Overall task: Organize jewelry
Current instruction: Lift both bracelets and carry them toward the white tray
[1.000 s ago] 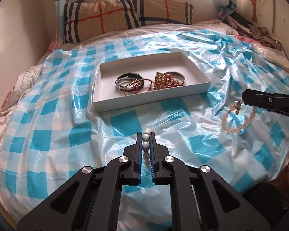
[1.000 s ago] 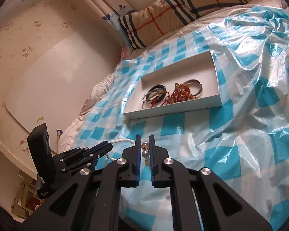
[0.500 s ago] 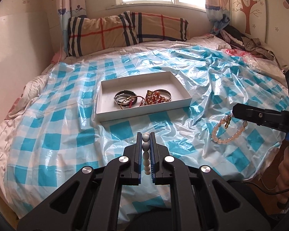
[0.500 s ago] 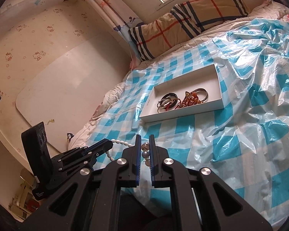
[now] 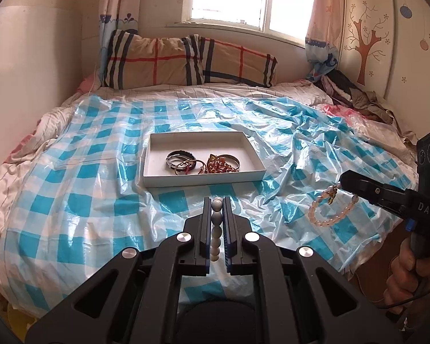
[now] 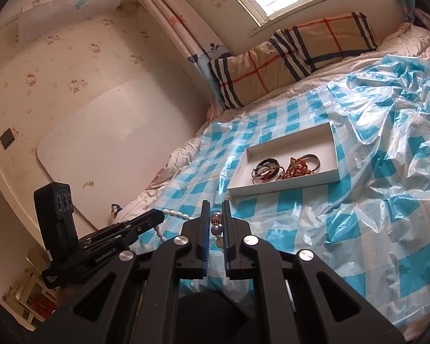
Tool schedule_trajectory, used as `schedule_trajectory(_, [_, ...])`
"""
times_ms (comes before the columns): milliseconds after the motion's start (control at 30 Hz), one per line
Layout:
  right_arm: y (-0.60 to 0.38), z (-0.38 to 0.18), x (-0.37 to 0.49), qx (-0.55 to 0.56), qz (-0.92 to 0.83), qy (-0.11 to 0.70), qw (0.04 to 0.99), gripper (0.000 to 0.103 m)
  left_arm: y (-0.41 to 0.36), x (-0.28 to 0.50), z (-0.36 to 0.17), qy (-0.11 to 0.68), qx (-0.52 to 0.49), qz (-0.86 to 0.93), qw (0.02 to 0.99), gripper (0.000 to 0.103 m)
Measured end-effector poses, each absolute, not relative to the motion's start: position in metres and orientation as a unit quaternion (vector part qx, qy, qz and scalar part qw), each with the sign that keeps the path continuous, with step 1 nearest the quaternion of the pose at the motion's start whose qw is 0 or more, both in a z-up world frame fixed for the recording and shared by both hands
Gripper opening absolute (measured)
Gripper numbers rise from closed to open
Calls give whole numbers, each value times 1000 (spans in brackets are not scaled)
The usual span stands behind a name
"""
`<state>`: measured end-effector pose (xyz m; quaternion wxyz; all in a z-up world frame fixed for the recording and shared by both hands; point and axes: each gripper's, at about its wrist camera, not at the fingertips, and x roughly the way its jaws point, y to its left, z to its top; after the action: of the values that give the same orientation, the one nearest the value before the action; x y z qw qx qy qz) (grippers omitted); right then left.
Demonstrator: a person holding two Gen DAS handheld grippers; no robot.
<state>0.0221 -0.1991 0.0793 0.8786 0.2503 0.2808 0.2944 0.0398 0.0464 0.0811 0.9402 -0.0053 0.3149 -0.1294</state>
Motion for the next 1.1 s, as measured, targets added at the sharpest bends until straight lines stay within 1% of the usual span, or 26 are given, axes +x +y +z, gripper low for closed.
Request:
schedule_trajectory(533, [-198, 99, -9, 240, 310, 260, 882, 9, 35, -2, 108, 282, 16, -114, 953, 7])
schedule_trajectory(767, [-192, 101, -4, 235, 311, 260, 884, 9, 41, 1, 108, 275, 13, -102, 956, 7])
schedule_trajectory(1100, [-184, 101, 26, 228, 307, 265, 885, 9, 50, 21, 100, 273, 1, -91, 958, 7])
